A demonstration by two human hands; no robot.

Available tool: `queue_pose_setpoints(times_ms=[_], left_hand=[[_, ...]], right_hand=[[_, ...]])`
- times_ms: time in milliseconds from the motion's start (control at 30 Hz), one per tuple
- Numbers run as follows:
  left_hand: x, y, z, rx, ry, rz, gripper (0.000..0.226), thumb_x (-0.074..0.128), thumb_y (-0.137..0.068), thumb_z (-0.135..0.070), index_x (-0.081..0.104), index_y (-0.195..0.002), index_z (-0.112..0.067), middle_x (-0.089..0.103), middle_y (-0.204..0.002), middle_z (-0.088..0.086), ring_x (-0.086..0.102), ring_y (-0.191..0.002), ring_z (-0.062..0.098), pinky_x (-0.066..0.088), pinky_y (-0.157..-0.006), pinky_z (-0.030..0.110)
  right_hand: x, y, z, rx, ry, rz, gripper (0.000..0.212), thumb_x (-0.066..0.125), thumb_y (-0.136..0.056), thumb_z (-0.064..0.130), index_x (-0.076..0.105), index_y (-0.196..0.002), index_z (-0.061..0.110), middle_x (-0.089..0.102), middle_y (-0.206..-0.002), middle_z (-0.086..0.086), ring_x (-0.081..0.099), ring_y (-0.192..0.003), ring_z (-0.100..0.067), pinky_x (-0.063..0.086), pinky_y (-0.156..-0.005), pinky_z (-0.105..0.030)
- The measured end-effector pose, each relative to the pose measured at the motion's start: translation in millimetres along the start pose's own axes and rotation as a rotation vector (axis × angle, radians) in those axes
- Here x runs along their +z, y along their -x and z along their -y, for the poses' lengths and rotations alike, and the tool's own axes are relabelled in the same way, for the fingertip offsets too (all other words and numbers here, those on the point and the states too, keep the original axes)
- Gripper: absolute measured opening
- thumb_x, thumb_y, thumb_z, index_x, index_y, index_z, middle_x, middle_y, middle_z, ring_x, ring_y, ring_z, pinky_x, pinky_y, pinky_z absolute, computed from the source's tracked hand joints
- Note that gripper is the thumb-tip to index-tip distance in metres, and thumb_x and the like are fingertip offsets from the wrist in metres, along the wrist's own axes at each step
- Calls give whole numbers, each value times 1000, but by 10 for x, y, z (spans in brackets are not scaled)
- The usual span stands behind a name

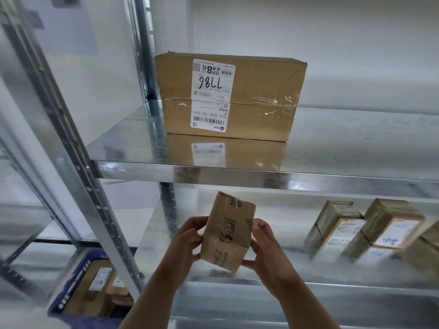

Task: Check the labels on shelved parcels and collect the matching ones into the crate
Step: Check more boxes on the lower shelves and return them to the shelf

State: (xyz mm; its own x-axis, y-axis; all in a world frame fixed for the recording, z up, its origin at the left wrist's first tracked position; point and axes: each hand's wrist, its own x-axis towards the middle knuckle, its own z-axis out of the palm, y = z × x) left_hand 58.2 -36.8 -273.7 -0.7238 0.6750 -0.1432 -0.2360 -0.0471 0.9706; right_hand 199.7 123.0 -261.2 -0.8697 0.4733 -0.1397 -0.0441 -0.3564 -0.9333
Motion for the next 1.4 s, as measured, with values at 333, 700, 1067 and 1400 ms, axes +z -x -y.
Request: queue_pose_setpoints(times_ms=[333,700,1067,1400], left_hand=[[144,42,-132,99,31,-40,45,63,-87,-49,64,-106,-8,64,-109,30,64,-101,46,54,-84,49],[192,19,-167,-14,-49,24,35,48,-106,-32,55,-124,-3,67,-115,23,71,-106,31,59,-88,39],[190,8,-461,-230,-255,-69,38,43,-103,-61,56,-121,-30,68,-118,-1,71,-103,25,61,-87,43],[142,-19,-291,128,76,-112,27,48,-106,-27,60,-107,-4,73,-110,18,70,-109,37,60,-86,39]], right_hand=[[-49,-35,34,-142,-11,39,46,60,-94,28,58,-140,26,63,-143,-5,61,-131,-31,53,-101,-63],[-57,-26,148,-91,82,7,58,48,-97,56,50,-151,34,67,-142,-2,59,-136,-25,40,-116,-68],[-107,-59,159,2,210,71,51,52,-93,53,63,-142,41,57,-153,14,45,-148,-21,29,-123,-62],[-4,-116,228,-70,-139,-17,40,52,-102,21,62,-140,12,74,-113,-14,69,-120,-25,47,-102,-52]])
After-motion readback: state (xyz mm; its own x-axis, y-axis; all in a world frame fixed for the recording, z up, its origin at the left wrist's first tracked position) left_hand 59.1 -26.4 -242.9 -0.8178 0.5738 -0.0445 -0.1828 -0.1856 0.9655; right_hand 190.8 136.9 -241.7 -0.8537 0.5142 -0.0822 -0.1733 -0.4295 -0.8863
